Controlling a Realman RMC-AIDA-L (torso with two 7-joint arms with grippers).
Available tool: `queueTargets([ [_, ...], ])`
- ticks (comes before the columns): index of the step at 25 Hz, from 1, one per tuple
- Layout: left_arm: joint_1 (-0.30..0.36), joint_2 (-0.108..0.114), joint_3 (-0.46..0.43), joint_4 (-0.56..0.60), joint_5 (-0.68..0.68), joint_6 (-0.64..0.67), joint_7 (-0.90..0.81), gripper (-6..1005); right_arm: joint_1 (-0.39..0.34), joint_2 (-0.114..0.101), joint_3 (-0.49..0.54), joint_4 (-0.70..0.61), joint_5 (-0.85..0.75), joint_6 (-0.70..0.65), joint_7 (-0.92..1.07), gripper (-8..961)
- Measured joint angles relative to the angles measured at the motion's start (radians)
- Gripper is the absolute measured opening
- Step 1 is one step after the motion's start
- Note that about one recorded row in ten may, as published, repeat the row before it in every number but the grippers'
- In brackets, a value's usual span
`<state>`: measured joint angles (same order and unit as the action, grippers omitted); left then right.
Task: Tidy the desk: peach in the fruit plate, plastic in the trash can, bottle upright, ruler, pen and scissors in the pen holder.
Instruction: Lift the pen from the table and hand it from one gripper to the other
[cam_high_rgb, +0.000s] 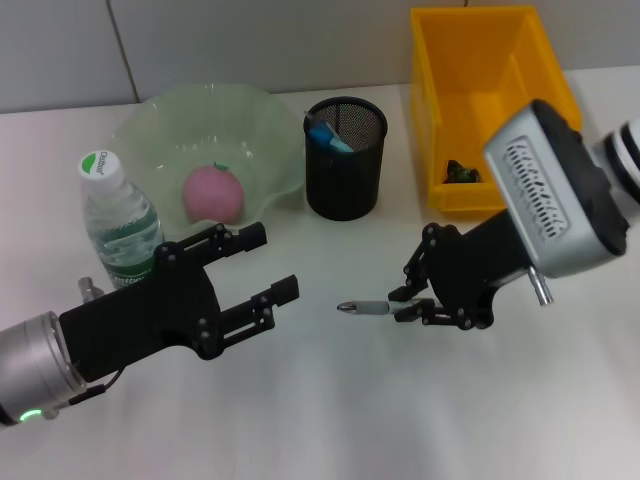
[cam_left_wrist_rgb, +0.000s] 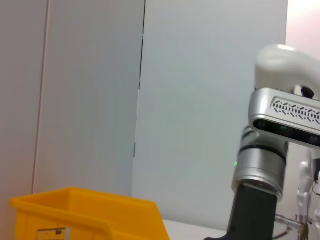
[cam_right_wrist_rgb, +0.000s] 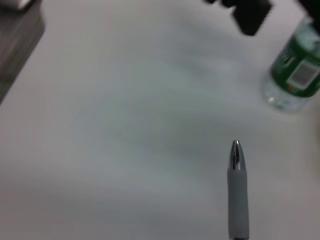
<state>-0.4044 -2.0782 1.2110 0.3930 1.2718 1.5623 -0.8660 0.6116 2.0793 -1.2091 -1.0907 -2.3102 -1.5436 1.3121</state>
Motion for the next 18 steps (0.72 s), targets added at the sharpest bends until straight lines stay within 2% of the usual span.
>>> queueTargets([
  [3, 0.018, 0.0, 0.001, -0.002, -0.03, 0.029, 0.015, 672, -0.072, 0.002, 0.031, 0.002, 0.117, 0.025, 0.011, 133],
  [8, 0.032, 0.001, 0.001, -0.002, -0.057, 0.055, 0.022, 673, -0.14, 0.002, 0.072, 0.019, 0.245, 0.027, 0.014, 133],
  [10, 0.055, 0.003, 0.0, -0.002, -0.094, 0.091, 0.033, 673, -0.153, 0.002, 0.078, 0.023, 0.268, 0.027, 0.013, 133],
  [16, 0.055, 0.0, 0.005, -0.02, -0.12, 0.107, 0.036, 674, -0.205, 0.001, 0.103, 0.069, 0.427, 0.022, 0.004, 134],
  [18, 0.052, 0.0, 0.005, -0.039, -0.139, 0.112, 0.032, 675, -0.222, 0.001, 0.102, 0.098, 0.526, 0.016, -0.01, 134],
])
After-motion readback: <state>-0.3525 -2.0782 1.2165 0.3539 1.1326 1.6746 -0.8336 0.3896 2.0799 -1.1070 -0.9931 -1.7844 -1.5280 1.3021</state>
